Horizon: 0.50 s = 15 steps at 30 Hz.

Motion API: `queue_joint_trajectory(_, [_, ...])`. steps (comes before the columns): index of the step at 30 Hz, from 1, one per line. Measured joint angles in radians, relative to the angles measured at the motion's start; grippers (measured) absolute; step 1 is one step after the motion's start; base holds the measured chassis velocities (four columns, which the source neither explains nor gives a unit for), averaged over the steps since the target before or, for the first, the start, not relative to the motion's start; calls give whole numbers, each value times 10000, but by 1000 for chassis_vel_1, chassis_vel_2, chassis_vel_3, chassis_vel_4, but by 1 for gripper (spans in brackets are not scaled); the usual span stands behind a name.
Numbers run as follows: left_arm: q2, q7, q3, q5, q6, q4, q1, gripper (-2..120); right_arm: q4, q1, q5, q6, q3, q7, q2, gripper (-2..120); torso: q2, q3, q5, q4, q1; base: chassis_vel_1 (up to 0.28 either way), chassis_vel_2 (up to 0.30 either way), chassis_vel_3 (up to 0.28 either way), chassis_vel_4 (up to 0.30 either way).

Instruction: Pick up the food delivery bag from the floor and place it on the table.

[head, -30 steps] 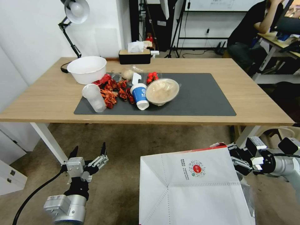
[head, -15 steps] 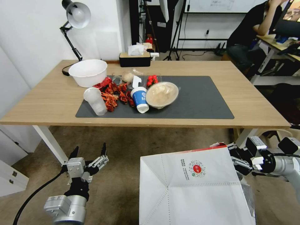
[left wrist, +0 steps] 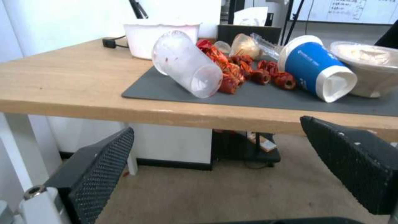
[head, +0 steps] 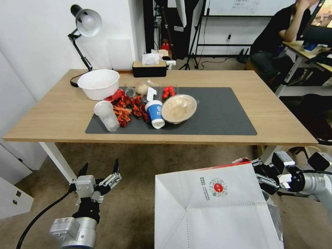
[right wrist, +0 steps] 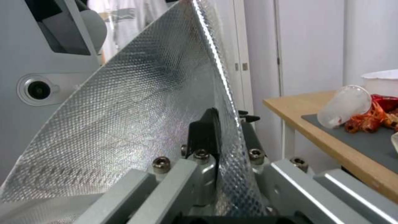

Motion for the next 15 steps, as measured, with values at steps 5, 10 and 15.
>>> queue_joint_trajectory(5, [13,24,-3,2,0,1,-2,100,-21,0,-3,16,2,0,-9,0,194,110,0,0,85,0,0,0,0])
queue_joint_trajectory(10, [32,28,-6,8,5,3,-2,100,-25,8,-16,23,3,-4,-4,0,421,238,0,0,181,0,0,0,0])
queue_joint_trajectory(15, [61,28,-16,9,11,2,15,100,-36,26,-22,27,2,-6,0,0,702,398,0,0,305,0,0,0,0])
